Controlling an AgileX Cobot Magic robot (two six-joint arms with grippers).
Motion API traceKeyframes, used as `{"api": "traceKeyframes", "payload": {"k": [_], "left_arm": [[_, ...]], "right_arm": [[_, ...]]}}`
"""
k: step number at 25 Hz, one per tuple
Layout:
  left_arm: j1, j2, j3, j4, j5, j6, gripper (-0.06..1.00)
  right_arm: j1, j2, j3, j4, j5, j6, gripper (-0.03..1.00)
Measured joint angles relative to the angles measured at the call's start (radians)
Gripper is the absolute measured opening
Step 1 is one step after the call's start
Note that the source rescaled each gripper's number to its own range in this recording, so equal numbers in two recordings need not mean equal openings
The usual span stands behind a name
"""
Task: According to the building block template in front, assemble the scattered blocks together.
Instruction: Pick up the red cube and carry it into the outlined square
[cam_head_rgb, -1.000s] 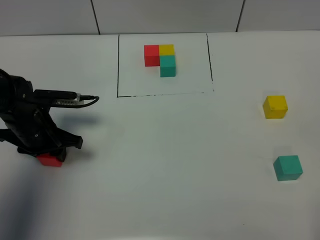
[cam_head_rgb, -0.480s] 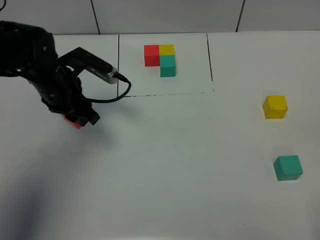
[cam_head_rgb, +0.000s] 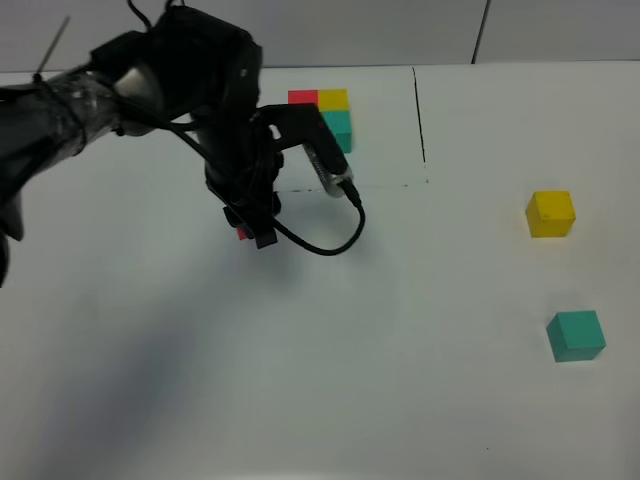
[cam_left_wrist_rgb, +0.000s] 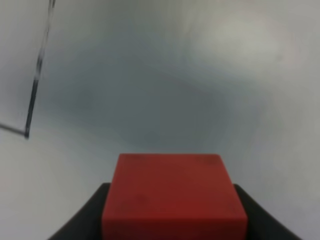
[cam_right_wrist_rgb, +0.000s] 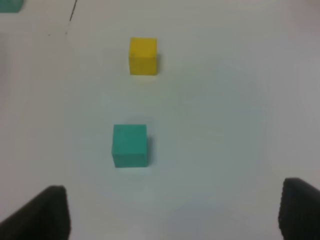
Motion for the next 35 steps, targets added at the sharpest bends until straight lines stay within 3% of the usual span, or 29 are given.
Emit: {"api": "traceKeyframes", "payload": {"k": [9,16,28,35], "left_arm": [[-0.06,0.162,-0.226,0.013,0.121,0.158,0.01],[-0.062,0.226,-0.304,-0.005,0.113,0.235,0.01],[-0.062,0.3,-0.324,-0.073,0.031,0.249,0.01],[-0.062,0.309,-0.33,-0.074,0.033,0.249,0.01]], "right_arm": [[0.0,0.0,0.0,0.0,0.0,0.0,0.74],[0.0,0.0,0.0,0.0,0.0,0.0,0.74],[0.0,0.0,0.0,0.0,0.0,0.0,0.74],[0.0,0.0,0.0,0.0,0.0,0.0,0.74]]}}
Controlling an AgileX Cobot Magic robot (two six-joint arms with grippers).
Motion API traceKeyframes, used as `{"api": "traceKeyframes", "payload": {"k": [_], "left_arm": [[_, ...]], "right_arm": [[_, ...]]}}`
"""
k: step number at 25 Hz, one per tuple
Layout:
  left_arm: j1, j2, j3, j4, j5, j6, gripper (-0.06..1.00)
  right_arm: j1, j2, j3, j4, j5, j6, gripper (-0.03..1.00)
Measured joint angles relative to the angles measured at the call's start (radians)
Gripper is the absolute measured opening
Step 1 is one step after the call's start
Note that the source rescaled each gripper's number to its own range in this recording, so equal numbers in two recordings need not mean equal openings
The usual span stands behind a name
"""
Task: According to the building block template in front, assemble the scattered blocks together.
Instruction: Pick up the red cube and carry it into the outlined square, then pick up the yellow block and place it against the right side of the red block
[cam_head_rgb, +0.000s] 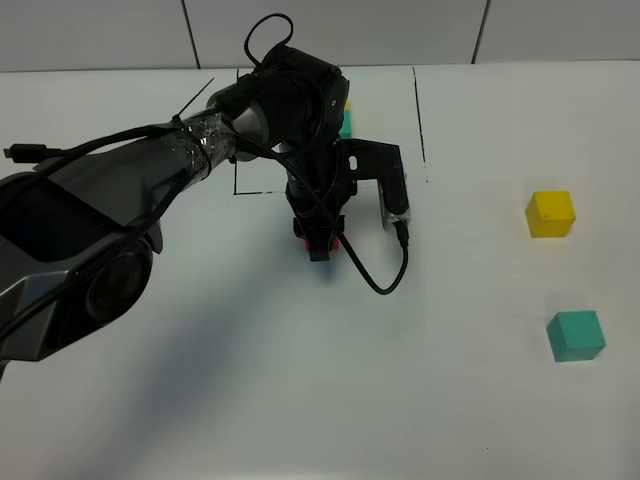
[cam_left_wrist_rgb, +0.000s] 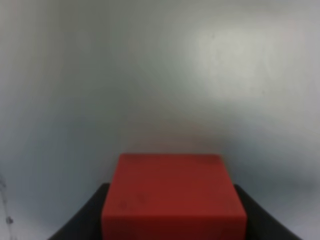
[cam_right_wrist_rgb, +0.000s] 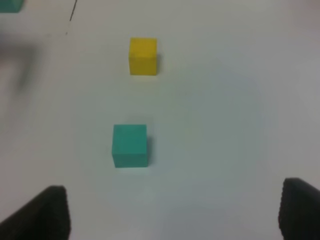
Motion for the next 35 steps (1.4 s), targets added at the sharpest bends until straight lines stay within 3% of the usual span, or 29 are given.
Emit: {"api": "traceKeyframes", "payload": {"k": [20,22,28,30,35], "left_arm": [[0.0,0.009,-0.008,-0.006,0.004,0.052,0.04],[0.0,0.018,-0.009,-0.006,-0.001,0.055,0.15],[0.0,0.013,-0.01,-0.006,-0.004,0.051,0.74],[0.0,0.005,-0.005,-0.012,-0.001,0.044,0.88],[0.0,-0.062,-0.004,-0.056,0.045,0.026,0.99]], "right_arm": [[0.0,0.0,0.0,0.0,0.0,0.0,0.74],[0.0,0.0,0.0,0.0,0.0,0.0,0.74],[0.0,0.0,0.0,0.0,0.0,0.0,0.74],[0.0,0.0,0.0,0.0,0.0,0.0,0.74],[0.0,0.0,0.0,0.0,0.0,0.0,0.74]]}}
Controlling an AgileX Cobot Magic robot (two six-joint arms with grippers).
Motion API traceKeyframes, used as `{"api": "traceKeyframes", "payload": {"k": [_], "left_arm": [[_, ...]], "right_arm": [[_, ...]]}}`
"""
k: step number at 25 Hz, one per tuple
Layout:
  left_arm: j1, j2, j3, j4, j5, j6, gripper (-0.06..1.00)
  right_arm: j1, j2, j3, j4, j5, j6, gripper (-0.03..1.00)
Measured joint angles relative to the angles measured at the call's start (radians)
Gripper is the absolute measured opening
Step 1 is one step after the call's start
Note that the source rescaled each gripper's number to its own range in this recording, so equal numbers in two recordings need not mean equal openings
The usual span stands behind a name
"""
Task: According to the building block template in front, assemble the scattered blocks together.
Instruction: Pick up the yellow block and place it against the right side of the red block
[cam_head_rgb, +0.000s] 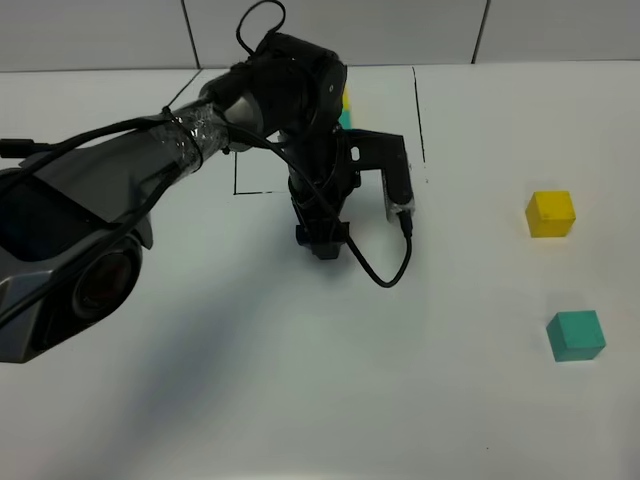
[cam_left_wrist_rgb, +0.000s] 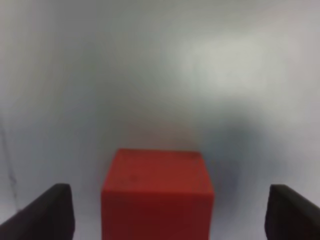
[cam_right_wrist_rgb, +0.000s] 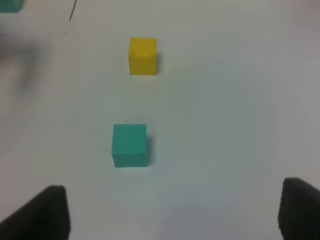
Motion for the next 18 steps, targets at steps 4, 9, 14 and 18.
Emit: {"api": "traceKeyframes", "payload": {"k": [4,9,14,18], "left_arm": [[-0.001,-0.073,0.0,-0.021,0.024,-0.039,1.0],[0.006,-0.156,0.0,0.001,0.035,-0.213,1.0],[0.059,-0.24,0.0,0.061,0.074,-0.408,1.0],[0.132,-0.302,0.0,0.068,0.075,-0.501,1.0]], "right_arm": [[0.0,0.0,0.0,0.0,0.0,0.0,0.74],[0.0,0.0,0.0,0.0,0.0,0.0,0.74],[0.0,0.0,0.0,0.001,0.0,0.001,0.74],[0.0,0.0,0.0,0.002,0.0,0.001,0.74]]}}
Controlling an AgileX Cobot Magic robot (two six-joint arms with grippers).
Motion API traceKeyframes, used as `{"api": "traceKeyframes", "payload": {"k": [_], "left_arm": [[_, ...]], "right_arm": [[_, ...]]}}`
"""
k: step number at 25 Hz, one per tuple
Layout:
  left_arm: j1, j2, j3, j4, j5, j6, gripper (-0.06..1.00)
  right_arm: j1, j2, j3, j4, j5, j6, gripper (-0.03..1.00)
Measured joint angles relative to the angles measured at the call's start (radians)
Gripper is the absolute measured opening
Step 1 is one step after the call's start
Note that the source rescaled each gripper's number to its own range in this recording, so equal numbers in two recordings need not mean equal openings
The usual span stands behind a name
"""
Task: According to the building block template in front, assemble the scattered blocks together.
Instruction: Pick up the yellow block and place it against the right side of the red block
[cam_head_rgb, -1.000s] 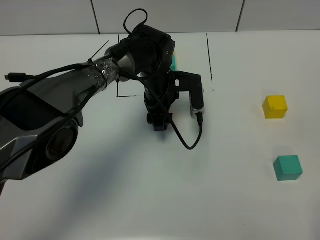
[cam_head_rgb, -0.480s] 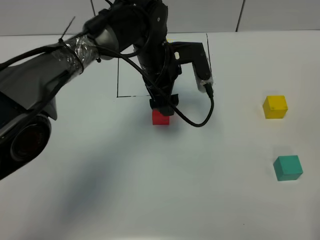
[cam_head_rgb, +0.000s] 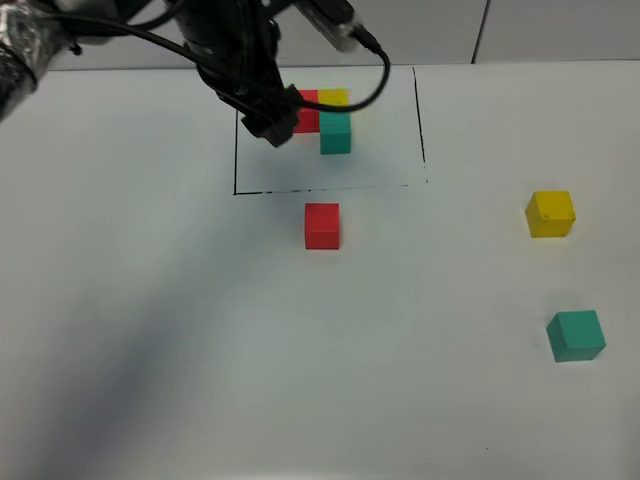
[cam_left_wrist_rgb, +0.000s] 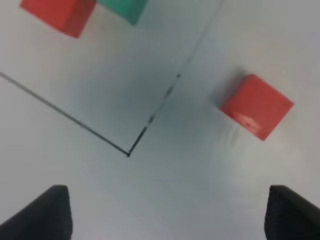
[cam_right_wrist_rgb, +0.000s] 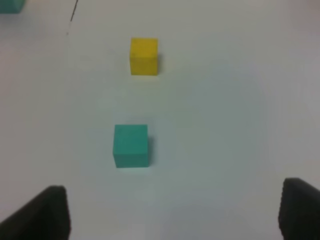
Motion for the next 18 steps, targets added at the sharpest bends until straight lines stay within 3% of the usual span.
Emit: {"api": "traceKeyframes", "payload": {"k": [7,11,18], "left_arm": [[0.116,-0.133,0.083,0.018,0.0,-0.123,0.99],[0.2,-0.26,0.25,0.074,-0.035,-0.195,0.96],[0.338,-0.604,0.635,0.154,-0.242,-0.395,0.96]], "right_arm": [[0.0,0.0,0.0,0.001,0.0,0.0,0.74],[0.0,0.0,0.0,0.001,0.0,0.0,0.74],[0.0,0.0,0.0,0.002,0.0,0.001,0.74]]}}
